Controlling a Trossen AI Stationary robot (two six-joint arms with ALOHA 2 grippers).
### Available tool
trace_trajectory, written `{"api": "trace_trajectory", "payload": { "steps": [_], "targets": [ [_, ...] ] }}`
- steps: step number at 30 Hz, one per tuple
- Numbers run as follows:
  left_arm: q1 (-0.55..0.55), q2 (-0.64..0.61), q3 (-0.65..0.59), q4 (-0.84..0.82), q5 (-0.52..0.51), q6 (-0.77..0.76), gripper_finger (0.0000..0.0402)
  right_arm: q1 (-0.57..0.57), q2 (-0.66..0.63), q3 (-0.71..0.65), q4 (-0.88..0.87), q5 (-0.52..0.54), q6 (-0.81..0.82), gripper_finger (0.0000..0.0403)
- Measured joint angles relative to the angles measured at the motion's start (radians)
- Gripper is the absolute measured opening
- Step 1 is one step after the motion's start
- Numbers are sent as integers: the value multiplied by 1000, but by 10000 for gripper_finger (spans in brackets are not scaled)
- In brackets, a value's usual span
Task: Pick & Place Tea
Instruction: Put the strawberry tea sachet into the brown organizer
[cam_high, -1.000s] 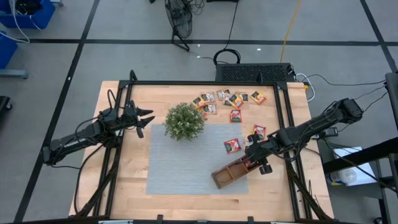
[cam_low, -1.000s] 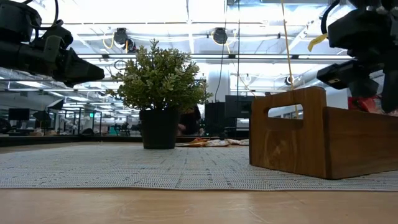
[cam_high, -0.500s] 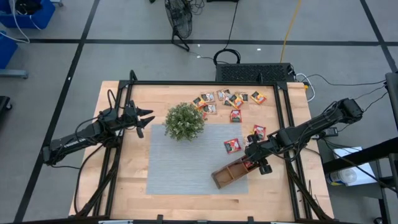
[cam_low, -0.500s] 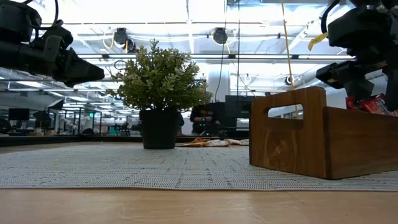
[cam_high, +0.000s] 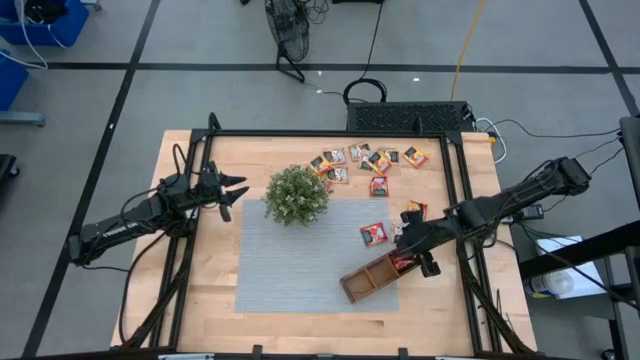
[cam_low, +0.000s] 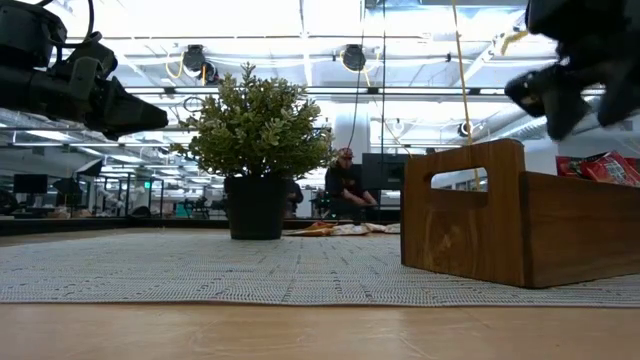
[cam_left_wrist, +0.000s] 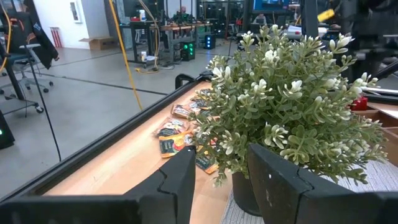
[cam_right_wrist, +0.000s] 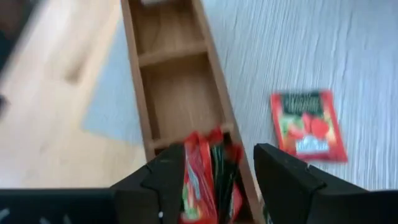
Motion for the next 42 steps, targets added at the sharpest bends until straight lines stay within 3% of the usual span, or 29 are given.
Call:
{"api": "trace_trajectory", "payload": {
  "steps": [6, 9, 11, 13, 22, 42],
  "targets": [
    [0, 0, 0, 0, 0, 0, 148, 30, -38, 3, 133, -19, 60, 152],
    [0, 0, 0, 0, 0, 0, 147, 97, 24, 7, 122, -17, -3, 96],
    [0, 0, 0, 0, 0, 0, 147, 128, 78, 39, 80, -4, -27, 37],
    [0, 0, 0, 0, 0, 0, 148, 148, 133, 91, 31, 3, -24, 12],
    [0, 0, 0, 0, 0, 0, 147, 157, 344, 130, -145, 2, 29, 0],
    [0, 0, 0, 0, 0, 0, 147, 121, 473, 121, -167, 4, 29, 0]
  ]
}}
